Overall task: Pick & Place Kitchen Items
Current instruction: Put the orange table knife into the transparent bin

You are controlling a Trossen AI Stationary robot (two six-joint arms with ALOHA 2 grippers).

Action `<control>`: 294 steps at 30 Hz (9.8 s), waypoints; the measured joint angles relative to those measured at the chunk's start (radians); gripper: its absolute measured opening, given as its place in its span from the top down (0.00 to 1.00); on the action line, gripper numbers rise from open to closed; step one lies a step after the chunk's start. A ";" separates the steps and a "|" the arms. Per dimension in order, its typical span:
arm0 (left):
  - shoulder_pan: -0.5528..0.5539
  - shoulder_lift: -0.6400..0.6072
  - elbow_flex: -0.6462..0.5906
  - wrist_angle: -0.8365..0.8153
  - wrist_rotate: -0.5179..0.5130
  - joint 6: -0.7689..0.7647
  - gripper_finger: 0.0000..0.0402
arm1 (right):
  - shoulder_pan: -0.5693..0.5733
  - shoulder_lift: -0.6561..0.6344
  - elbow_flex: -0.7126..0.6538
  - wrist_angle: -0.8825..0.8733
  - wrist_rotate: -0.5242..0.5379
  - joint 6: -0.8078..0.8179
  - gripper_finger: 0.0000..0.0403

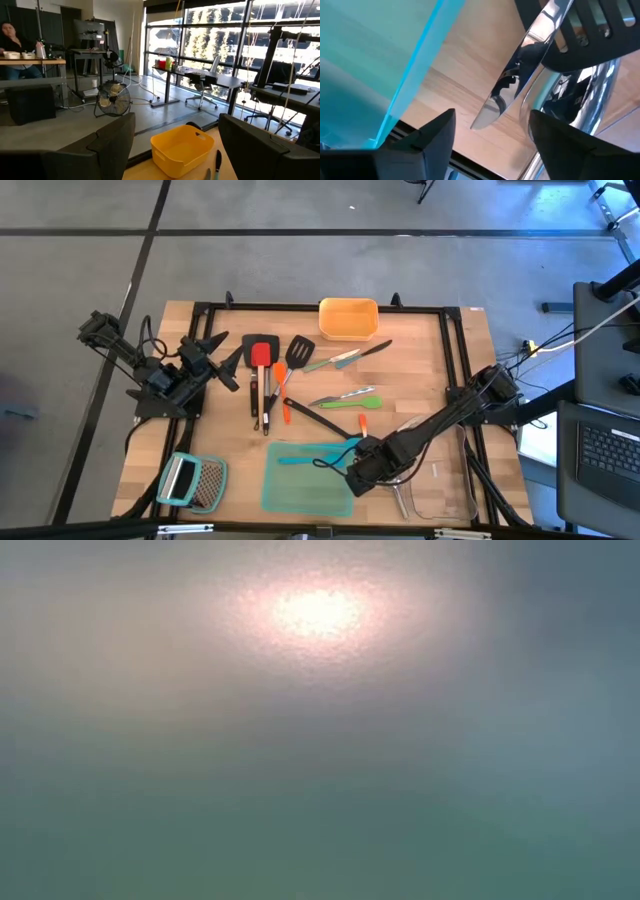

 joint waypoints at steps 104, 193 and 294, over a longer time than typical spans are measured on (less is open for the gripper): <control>0.000 0.000 0.000 0.000 -0.002 0.018 0.30 | -0.013 0.101 -0.001 -0.042 -0.054 -0.060 0.79; 0.445 1.164 0.617 -0.620 1.366 -0.030 0.44 | -0.038 0.101 0.176 -0.405 0.083 -0.212 0.79; 0.539 1.210 0.618 -0.713 1.574 -0.087 0.97 | -0.071 0.101 0.287 -0.528 0.297 -0.326 0.79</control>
